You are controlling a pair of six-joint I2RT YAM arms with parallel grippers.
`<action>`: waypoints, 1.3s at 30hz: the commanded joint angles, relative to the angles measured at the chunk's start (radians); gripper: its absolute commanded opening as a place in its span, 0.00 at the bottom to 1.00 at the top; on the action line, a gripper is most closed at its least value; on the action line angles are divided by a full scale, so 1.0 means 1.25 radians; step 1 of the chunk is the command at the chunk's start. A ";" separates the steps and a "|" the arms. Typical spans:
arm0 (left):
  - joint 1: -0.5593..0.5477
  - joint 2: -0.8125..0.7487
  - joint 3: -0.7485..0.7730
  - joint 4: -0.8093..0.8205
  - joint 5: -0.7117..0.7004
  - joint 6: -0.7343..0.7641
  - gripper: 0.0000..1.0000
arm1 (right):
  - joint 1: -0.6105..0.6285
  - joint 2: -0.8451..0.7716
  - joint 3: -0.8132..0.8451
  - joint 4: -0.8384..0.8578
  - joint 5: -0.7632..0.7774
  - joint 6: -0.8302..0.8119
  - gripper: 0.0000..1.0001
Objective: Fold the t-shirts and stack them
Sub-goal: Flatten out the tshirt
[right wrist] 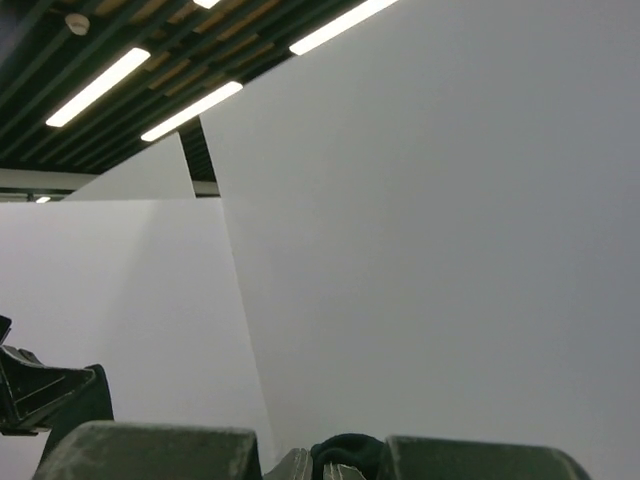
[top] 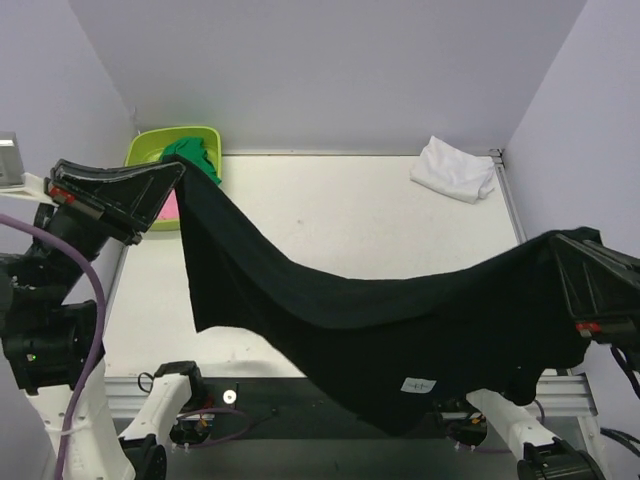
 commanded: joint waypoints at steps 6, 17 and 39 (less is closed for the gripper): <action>-0.002 -0.027 -0.356 0.031 -0.087 0.042 0.00 | -0.011 0.051 -0.372 0.123 0.058 0.050 0.00; -0.041 0.116 -0.683 0.157 -0.275 0.047 0.00 | -0.009 0.289 -0.653 0.277 0.183 0.061 0.00; -0.095 0.701 -0.377 0.386 -0.448 -0.011 0.94 | 0.034 0.808 -0.306 0.334 0.297 0.002 1.00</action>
